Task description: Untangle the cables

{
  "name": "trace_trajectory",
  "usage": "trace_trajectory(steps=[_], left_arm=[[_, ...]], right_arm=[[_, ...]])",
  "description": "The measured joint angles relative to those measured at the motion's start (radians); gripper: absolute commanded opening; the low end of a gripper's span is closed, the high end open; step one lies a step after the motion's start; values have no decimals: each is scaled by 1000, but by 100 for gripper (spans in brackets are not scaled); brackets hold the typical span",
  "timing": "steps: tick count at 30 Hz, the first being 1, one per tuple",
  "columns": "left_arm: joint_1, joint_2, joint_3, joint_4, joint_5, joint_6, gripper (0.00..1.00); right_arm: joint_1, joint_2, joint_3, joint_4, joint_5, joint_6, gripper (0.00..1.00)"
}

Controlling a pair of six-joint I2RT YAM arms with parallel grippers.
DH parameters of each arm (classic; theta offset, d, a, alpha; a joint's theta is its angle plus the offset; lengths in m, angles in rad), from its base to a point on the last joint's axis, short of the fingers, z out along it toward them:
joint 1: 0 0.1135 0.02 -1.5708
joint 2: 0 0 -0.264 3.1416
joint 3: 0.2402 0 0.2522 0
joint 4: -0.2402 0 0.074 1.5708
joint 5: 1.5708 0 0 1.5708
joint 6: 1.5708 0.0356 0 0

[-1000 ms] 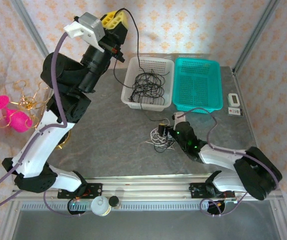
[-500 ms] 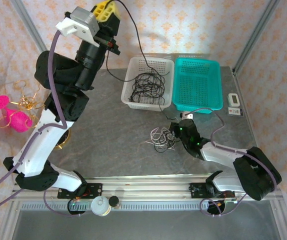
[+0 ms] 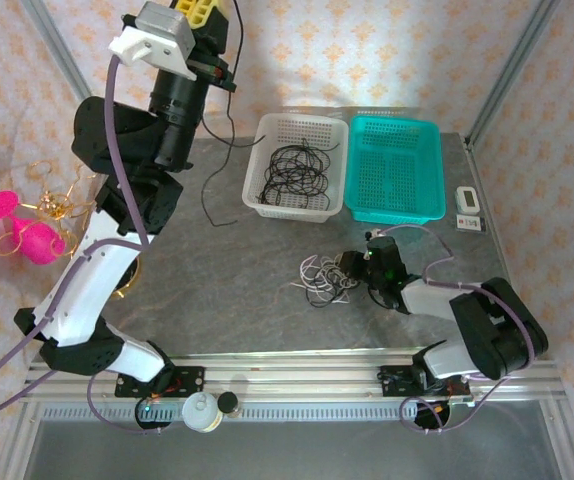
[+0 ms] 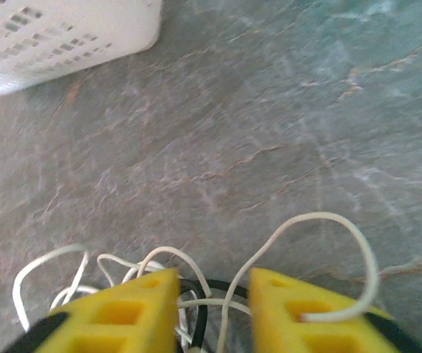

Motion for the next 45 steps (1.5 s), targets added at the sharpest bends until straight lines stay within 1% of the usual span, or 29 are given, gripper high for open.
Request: trace_trajectory(steps=[1,3,6,14,17,20,23,25,29,32,34,39,45], left_arm=[[1,-2,-10,0,0,0,0],[1,-8,-35,0,-1,0,0],[1,-22,-86,-1,-13,0,0],[3,-40,-179,-16,-27,-29,0],[3,-50,-213,-31,-26,-61,0],[3,-77,-272,-43,-19,-109,0],[6,-107,-327,-70,-4,-158,0],[7,-125,-352,-93,17,-189,0],[7,-167,-397,-153,60,-251,0],[7,-195,-412,-208,90,-288,0],[7,-204,-413,-242,111,-303,0],[7,-207,-414,-336,146,-339,0],[7,-207,-415,-411,171,-347,0]], right_arm=[[0,-18,3,-15,-8,-9,56],[0,-64,19,-56,-12,-28,62],[5,-151,65,-124,-10,-53,68],[7,-351,188,-303,-19,-95,75],[7,-405,218,-356,-57,-126,77],[7,-437,259,-365,-119,-183,78],[7,-425,322,-327,-193,-257,77],[7,-399,363,-268,-254,-311,75],[10,-347,393,-76,-373,-415,76],[20,-303,402,68,-425,-459,78],[42,-256,435,120,-451,-485,78],[138,-145,547,136,-488,-586,79],[151,-108,602,98,-505,-655,80]])
